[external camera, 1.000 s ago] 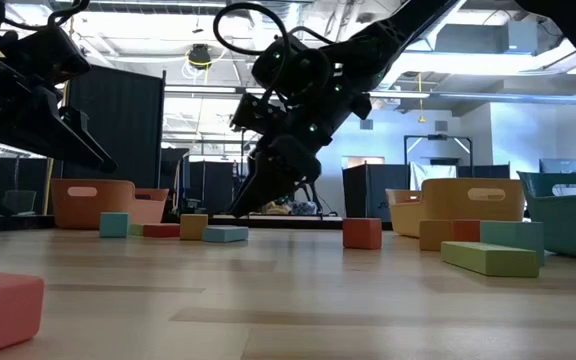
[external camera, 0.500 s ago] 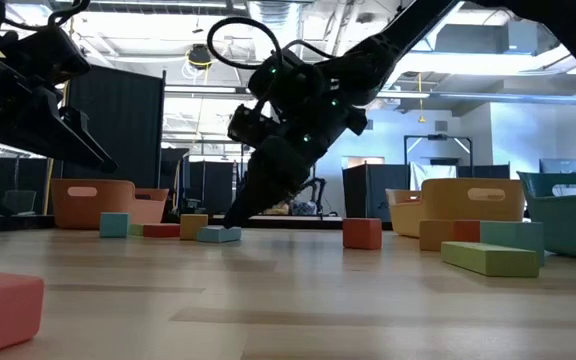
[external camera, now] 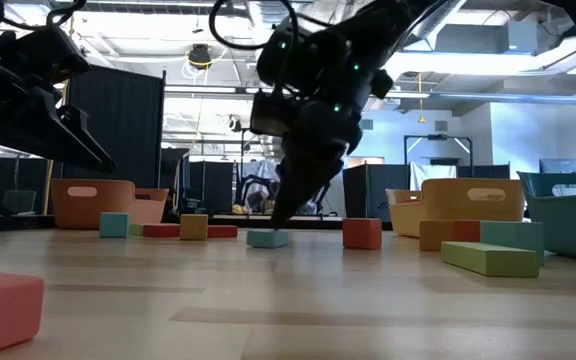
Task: Sort blocks by size
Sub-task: Put the small rectangular blue block into the green bin
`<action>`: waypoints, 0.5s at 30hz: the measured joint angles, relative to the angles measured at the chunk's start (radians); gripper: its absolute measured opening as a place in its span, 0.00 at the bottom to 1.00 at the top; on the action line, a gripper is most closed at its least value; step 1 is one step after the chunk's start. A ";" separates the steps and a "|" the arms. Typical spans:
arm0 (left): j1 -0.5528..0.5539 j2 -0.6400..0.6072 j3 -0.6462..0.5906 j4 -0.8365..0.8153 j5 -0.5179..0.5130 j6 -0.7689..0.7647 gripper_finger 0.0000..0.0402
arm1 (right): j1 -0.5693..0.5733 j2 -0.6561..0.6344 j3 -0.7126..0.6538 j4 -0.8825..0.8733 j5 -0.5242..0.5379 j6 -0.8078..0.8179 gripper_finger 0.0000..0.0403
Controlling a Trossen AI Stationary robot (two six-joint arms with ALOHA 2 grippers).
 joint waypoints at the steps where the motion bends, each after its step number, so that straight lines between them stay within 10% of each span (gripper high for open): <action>1: 0.000 0.000 0.000 0.000 0.000 0.003 0.56 | 0.004 -0.006 0.000 -0.007 0.001 0.007 0.53; 15: 0.000 0.000 0.000 0.000 -0.001 -0.005 0.56 | 0.055 -0.084 0.000 -0.044 0.075 -0.258 0.53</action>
